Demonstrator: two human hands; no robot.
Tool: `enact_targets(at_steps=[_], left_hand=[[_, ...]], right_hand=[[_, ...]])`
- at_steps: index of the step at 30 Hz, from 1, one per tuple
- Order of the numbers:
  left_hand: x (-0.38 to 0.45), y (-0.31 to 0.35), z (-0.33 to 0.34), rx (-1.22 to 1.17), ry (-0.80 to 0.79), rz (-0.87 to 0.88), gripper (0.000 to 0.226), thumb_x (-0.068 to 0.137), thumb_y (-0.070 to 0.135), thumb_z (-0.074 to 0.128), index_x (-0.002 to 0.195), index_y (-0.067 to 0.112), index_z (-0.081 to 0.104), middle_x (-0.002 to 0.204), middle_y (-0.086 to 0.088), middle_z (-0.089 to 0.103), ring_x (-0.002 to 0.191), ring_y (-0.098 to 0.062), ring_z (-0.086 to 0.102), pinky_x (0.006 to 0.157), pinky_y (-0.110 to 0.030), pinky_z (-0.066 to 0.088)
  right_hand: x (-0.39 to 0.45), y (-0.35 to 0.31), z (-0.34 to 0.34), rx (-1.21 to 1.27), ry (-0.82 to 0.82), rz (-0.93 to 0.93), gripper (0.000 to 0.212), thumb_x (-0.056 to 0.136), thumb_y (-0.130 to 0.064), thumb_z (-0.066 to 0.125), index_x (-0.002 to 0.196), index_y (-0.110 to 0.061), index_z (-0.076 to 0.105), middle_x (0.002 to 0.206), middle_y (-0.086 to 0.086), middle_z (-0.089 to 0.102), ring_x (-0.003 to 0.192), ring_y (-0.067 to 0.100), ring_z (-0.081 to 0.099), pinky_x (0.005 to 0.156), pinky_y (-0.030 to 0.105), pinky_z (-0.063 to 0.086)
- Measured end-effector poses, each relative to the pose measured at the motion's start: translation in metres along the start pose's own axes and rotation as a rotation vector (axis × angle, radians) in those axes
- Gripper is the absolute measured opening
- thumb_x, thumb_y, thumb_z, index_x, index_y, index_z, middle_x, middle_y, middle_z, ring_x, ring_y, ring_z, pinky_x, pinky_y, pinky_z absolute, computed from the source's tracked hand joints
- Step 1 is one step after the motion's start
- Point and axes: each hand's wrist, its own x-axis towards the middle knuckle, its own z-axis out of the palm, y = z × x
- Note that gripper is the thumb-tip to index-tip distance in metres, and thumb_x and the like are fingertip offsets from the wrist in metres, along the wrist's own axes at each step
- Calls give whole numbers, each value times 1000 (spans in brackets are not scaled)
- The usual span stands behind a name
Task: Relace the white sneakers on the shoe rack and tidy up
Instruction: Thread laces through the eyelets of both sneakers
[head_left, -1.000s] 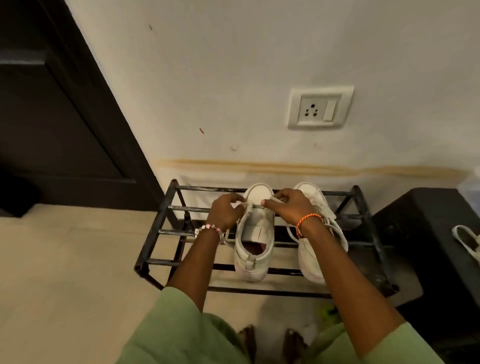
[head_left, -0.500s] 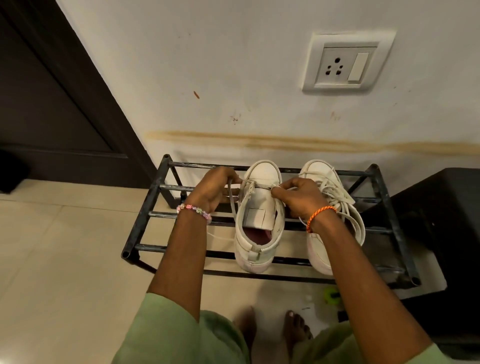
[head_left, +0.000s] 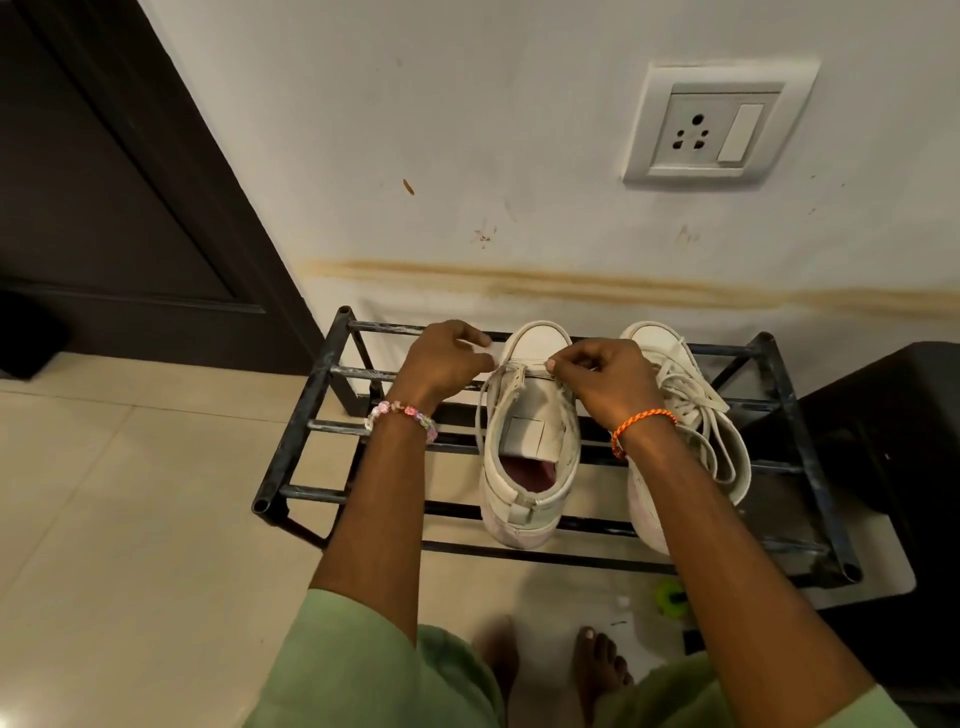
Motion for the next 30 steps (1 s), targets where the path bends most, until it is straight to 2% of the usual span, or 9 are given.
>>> enact_targets(at_steps=[3, 6, 8, 11, 20, 24, 28, 29, 30], left_hand=[[-2, 1, -1, -23, -143, -17, 17, 80, -3, 69, 96, 2, 67, 73, -3, 63, 60, -8, 62, 54, -15, 50], [-4, 1, 1, -58, -194, -67, 14, 82, -4, 67, 95, -2, 68, 64, -1, 65, 44, -1, 60, 42, -10, 44], [-1, -2, -1, -88, -207, -63, 12, 82, -4, 67, 95, -1, 68, 61, 1, 65, 45, -1, 61, 44, -11, 46], [3, -5, -3, -98, -238, -63, 12, 81, -1, 69, 92, 3, 70, 60, 2, 68, 50, -3, 63, 50, -14, 52], [6, -6, -4, -152, -268, -94, 11, 81, -3, 68, 90, 2, 70, 72, -7, 68, 55, -8, 65, 59, -21, 58], [6, -6, -3, -162, -285, -97, 11, 80, -2, 69, 90, 1, 70, 75, -9, 68, 55, -8, 64, 61, -23, 59], [5, -6, -4, -157, -286, -93, 14, 79, 0, 70, 93, 1, 70, 75, -9, 67, 53, -6, 64, 59, -21, 58], [6, -6, -3, -155, -285, -92, 15, 79, 0, 70, 94, 0, 70, 75, -9, 67, 52, -6, 64, 58, -20, 58], [6, -6, -3, -152, -284, -90, 16, 79, 0, 70, 95, -1, 69, 76, -9, 67, 52, -6, 64, 58, -20, 58]], right_hand=[[0, -1, 6, -61, -24, -3, 7, 81, -16, 71, 86, -11, 74, 65, -15, 56, 62, -4, 49, 53, 1, 35], [2, -2, 11, -119, -35, 32, 7, 82, -18, 70, 86, -13, 74, 75, -8, 63, 68, 0, 53, 59, 8, 37], [3, -2, 15, -116, -30, 71, 6, 83, -19, 69, 85, -14, 73, 89, 1, 69, 84, 10, 59, 74, 17, 40], [5, -1, 21, -74, -3, 125, 4, 85, -16, 68, 84, -15, 71, 102, 8, 70, 99, 19, 62, 85, 23, 43], [5, -3, 28, -46, -9, 190, 16, 86, -20, 67, 99, -11, 71, 116, 10, 66, 110, 23, 59, 91, 25, 42], [2, -7, 26, -89, -32, 191, 17, 88, -20, 64, 100, -11, 71, 117, 10, 65, 108, 22, 58, 86, 22, 40], [-1, -11, 26, -167, -69, 147, 18, 91, -12, 58, 103, -5, 70, 110, 13, 66, 84, 15, 53, 55, 10, 34], [-1, -11, 27, -178, -73, 144, 18, 91, -11, 58, 102, -4, 70, 110, 13, 65, 84, 15, 53, 54, 9, 34], [0, -11, 28, -187, -72, 143, 18, 91, -11, 58, 102, -3, 70, 111, 14, 65, 87, 17, 56, 61, 10, 36]])
